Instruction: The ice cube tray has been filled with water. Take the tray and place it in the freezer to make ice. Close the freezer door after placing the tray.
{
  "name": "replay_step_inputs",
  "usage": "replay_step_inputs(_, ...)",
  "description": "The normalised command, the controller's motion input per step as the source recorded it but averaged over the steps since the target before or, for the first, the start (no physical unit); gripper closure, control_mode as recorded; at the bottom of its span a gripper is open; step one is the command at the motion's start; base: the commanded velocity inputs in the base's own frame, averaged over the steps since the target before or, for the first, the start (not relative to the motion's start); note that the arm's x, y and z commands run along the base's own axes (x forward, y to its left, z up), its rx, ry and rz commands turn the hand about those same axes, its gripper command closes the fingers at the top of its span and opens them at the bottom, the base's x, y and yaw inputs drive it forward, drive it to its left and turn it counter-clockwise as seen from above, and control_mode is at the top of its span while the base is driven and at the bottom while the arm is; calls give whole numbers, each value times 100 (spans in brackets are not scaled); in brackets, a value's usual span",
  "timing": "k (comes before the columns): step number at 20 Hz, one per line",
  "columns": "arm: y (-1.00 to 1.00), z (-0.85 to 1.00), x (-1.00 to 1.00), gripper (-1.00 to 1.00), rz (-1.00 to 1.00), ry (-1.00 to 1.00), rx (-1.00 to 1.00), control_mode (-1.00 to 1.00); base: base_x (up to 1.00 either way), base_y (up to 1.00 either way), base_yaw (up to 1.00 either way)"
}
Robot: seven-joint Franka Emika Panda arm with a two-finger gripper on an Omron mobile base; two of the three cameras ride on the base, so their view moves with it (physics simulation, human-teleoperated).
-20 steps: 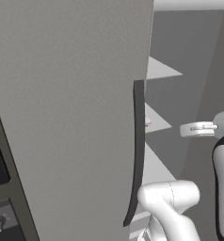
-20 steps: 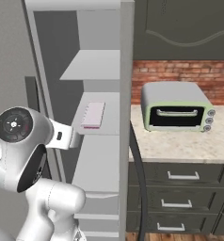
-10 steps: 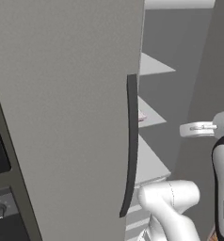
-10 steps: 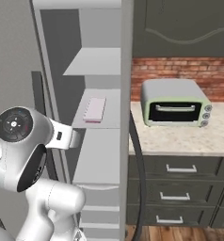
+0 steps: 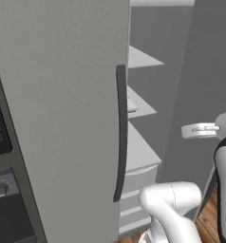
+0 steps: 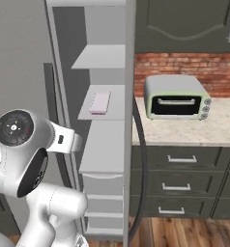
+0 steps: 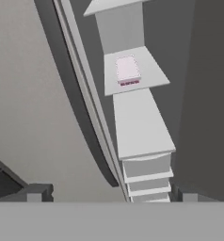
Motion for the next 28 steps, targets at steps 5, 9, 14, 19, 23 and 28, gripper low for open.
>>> replay_step_inputs(5,0,0,0,-100,0,0,0,100,-42,5,0)
replay_step_inputs(9,0,0,0,-100,0,0,0,100,-49,0,0)
replay_step_inputs(14,0,0,0,-100,0,0,0,100,-47,0,0)
replay_step_inputs(19,0,0,0,-100,0,0,0,100,-41,0,0)
replay_step_inputs(23,0,0,0,-100,0,0,0,100,-34,0,0)
replay_step_inputs(28,0,0,0,-100,0,0,0,100,-39,0,0)
